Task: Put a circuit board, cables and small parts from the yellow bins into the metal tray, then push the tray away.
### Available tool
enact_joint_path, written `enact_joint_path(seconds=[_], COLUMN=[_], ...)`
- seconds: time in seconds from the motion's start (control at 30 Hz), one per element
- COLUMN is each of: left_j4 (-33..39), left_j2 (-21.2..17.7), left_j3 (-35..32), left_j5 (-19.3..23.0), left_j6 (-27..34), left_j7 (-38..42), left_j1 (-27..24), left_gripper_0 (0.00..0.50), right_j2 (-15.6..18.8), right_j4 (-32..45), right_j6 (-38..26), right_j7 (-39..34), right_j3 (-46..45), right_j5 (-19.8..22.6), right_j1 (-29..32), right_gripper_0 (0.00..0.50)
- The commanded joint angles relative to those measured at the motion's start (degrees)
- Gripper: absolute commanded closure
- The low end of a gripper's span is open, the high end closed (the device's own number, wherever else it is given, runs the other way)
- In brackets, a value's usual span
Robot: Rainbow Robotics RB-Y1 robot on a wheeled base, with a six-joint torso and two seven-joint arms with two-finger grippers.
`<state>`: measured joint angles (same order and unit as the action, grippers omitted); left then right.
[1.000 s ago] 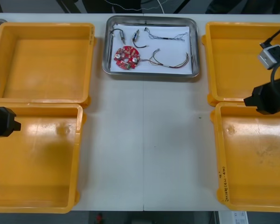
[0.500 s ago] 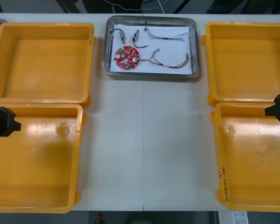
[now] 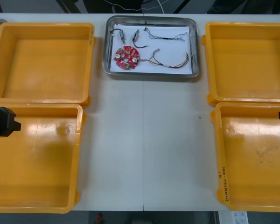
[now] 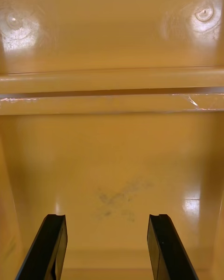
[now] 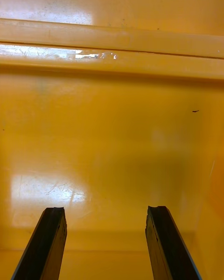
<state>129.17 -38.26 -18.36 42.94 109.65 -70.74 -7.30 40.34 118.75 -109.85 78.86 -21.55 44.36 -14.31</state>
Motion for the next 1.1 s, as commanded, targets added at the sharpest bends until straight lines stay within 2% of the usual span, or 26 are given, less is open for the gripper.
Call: enact_joint_path(seconds=[0.03, 1.1], left_j4=[1.7, 1.7], left_j2=[-2.2, -2.2], left_j3=[-0.4, -0.4], left_j5=[0.4, 0.4], left_j6=[0.4, 0.4], left_j7=[-2.0, -2.0], left_j1=[1.1, 1.1], left_gripper_0=[0.000, 0.000], right_j2=[2.7, 2.8], right_j4=[0.3, 0.3], right_j6=[-0.1, -0.1], right_j7=[0.7, 0.6], right_j3=[-1.7, -1.8], right_j5=[0.7, 1.2], right_j1=[0.6, 1.7], right_gripper_0=[0.000, 0.000])
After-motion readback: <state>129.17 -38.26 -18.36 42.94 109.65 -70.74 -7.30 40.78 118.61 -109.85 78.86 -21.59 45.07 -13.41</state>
